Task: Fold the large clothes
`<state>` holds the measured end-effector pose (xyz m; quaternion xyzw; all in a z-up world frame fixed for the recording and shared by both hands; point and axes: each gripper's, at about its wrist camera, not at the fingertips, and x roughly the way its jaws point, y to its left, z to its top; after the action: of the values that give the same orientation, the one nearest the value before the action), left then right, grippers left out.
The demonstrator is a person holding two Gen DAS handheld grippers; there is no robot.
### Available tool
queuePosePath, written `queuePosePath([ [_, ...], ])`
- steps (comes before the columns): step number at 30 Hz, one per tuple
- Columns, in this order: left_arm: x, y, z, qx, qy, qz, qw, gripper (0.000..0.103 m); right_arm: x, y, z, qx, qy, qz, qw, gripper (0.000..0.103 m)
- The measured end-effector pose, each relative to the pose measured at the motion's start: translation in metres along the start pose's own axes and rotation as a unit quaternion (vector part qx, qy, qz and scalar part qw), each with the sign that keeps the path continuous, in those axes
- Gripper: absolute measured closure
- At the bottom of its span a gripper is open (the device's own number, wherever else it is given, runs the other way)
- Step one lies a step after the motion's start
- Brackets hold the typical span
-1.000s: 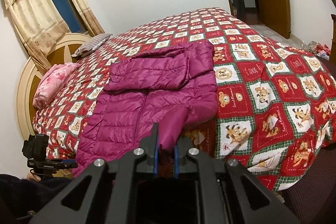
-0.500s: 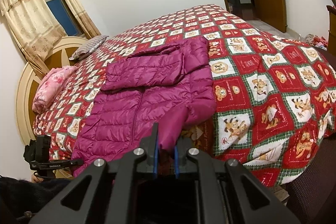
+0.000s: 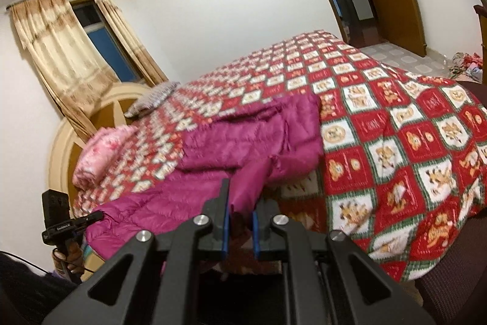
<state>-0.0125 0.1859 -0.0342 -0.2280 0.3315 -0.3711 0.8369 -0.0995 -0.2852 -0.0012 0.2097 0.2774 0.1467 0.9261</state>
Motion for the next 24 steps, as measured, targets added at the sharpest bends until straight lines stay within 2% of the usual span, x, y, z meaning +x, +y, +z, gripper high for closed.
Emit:
queuePosePath([
  [3, 0.002, 0.005, 0.033, 0.001, -0.017, 0.005, 0.9998, 0.099, 0.007, 0.001, 0.024, 0.001, -0.011, 0.017, 1.000, 0.089],
  [6, 0.026, 0.021, 0.081, -0.010, -0.024, 0.016, 0.9995, 0.099, 0.027, -0.004, 0.059, 0.009, -0.021, 0.030, 0.999, 0.089],
  [9, 0.057, 0.037, 0.117, -0.010, -0.025, 0.047, 0.9985, 0.099, 0.054, -0.012, 0.090, 0.020, -0.024, 0.029, 0.999, 0.089],
  [14, 0.140, 0.083, 0.167, -0.020, -0.006, 0.134, 0.9907, 0.099, 0.132, -0.037, 0.137, 0.053, -0.004, -0.008, 0.999, 0.089],
  [17, 0.181, 0.112, 0.176, -0.037, 0.009, 0.173, 0.9842, 0.099, 0.184, -0.056, 0.150, 0.053, 0.008, -0.051, 0.997, 0.089],
  [20, 0.214, 0.138, 0.177, -0.042, 0.028, 0.223, 0.9736, 0.099, 0.235, -0.081, 0.152, 0.060, 0.029, -0.091, 0.994, 0.089],
  [22, 0.229, 0.154, 0.175, -0.044, 0.041, 0.243, 0.9680, 0.099, 0.260, -0.097, 0.148, 0.069, 0.045, -0.107, 0.991, 0.089],
  [24, 0.238, 0.164, 0.174, -0.052, 0.051, 0.248, 0.9661, 0.098, 0.283, -0.111, 0.144, 0.083, 0.058, -0.112, 0.989, 0.088],
])
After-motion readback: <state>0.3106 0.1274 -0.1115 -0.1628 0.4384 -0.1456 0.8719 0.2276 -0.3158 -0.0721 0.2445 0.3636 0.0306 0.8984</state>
